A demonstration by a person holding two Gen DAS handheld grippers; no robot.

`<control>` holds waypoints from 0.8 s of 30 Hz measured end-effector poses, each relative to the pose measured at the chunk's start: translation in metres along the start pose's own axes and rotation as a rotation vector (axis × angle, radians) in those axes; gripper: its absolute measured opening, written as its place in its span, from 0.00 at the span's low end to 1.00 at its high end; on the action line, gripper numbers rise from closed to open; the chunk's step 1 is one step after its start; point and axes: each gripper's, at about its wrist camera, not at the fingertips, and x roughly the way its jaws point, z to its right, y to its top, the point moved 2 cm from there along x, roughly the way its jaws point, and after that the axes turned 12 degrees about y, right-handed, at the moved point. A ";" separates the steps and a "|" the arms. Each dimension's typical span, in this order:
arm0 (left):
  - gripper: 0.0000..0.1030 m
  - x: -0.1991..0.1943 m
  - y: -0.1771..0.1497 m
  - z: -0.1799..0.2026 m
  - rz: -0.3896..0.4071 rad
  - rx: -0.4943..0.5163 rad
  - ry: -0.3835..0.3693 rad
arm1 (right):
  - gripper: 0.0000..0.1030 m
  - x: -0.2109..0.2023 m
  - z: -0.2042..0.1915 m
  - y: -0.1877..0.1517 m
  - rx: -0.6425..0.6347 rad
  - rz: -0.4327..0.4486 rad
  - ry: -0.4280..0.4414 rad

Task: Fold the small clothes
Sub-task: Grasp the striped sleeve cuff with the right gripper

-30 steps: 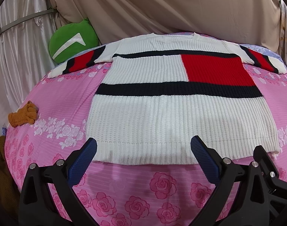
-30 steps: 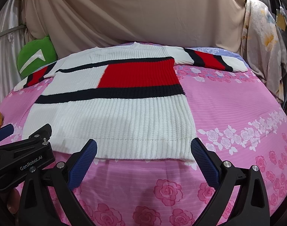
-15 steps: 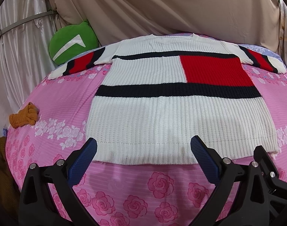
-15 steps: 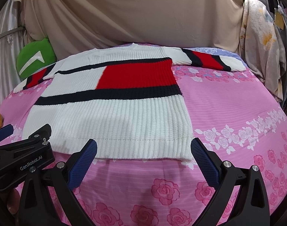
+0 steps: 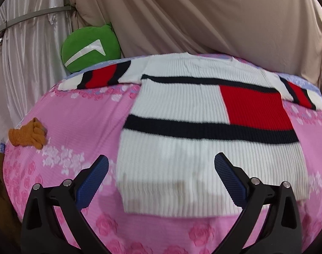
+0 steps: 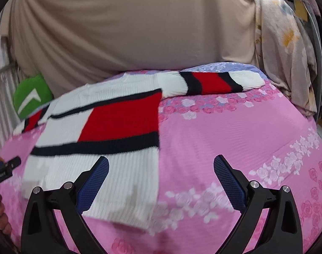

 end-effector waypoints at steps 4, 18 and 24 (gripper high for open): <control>0.95 0.013 0.036 -0.015 0.037 -0.054 0.003 | 0.95 0.010 0.084 0.056 0.170 0.102 -0.015; 0.95 0.083 0.113 0.018 0.095 -0.039 0.007 | 0.73 0.151 0.320 0.159 0.563 0.198 -0.079; 0.95 0.107 0.115 0.041 0.122 0.014 0.057 | 0.41 0.202 0.355 0.158 0.698 0.215 -0.073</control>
